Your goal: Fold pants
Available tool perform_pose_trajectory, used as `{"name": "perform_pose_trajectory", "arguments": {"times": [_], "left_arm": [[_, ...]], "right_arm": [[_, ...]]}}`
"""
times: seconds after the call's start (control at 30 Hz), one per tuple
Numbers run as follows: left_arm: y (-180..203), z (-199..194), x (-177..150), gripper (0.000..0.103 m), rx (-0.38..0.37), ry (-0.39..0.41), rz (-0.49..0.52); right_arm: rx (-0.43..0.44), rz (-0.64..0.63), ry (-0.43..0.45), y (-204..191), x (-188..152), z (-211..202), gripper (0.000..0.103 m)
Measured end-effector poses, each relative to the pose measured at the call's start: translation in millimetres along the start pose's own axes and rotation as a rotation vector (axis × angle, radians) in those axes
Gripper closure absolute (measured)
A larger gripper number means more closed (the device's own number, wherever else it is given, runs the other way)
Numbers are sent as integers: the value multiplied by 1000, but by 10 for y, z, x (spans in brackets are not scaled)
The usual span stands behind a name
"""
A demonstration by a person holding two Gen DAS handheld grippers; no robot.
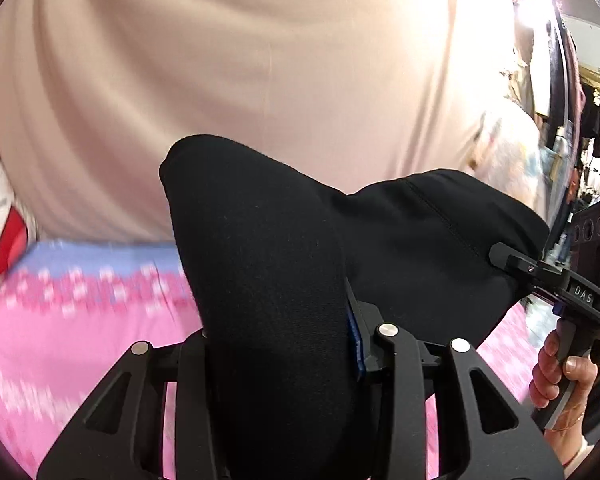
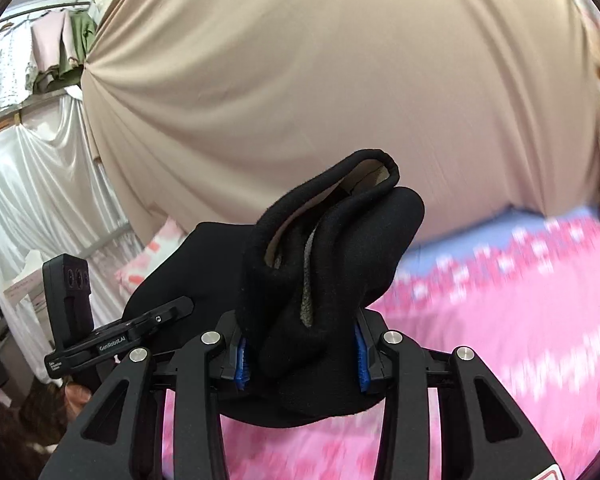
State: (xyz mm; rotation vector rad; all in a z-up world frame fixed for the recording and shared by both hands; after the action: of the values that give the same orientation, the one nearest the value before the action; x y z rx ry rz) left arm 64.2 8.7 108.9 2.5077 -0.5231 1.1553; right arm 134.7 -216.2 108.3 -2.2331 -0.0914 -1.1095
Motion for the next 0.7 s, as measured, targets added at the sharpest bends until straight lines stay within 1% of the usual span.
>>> {"name": "perform_pose_trajectory", "arguments": {"times": [0.07,0.13,0.17,0.23,0.27,0.33,0.37,0.43,0.47,0.57,0.6,0.63,0.67,0.7], "left_arm": [[-92,174,218,67,17,16,-3],[-207,407,386,67,29,23,-9],[-272,544,459,67,36,24,-11],[-422,888,575,67,50,10,-21],[-493,1054,613,67,54,5,-26],[-656,1472,641,67,67,-21,-36],[-758,1736,627,67,75,-46,-49],[-899,2076,556,67,79,-86,-66],[-996,2341,472,67,78,-128,-81],[-1176,2811,225,67,66,-227,-110],[-1256,2973,100,67,67,-270,-130],[-1323,3060,7,64,77,-289,-143],[-1362,3086,-49,59,64,-289,-148],[-1404,3094,-103,56,45,-283,-153]], "right_arm": [[6,-1,10,139,233,234,66],[4,-10,12,282,388,472,66],[4,-6,6,423,475,677,66],[10,15,-12,623,541,957,66],[9,32,-28,779,566,1163,66],[5,65,-65,1043,561,1514,66],[-5,87,-95,1212,532,1739,66],[2,148,-156,1498,413,2092,66],[-1,185,-193,1659,312,2286,66],[-33,242,-295,1987,-19,2700,66],[-44,257,-312,2070,-131,2773,64],[-35,267,-310,2122,-215,2801,59],[-6,307,-324,2169,-242,2795,57],[8,327,-330,2185,-232,2767,52]]}}
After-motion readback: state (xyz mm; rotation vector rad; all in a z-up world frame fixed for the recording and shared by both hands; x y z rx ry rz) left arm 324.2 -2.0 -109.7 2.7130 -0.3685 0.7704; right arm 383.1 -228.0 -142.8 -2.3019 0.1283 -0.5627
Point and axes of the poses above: each gripper's, at about its wrist camera, not at the fingertips, and z roughly the way its jaws point, y to its right, x to its top, the point moved 6 cm from there along z, roughly the way its jaws point, and after that the axes turned 15 degrees about -y, right-handed, at the moved point
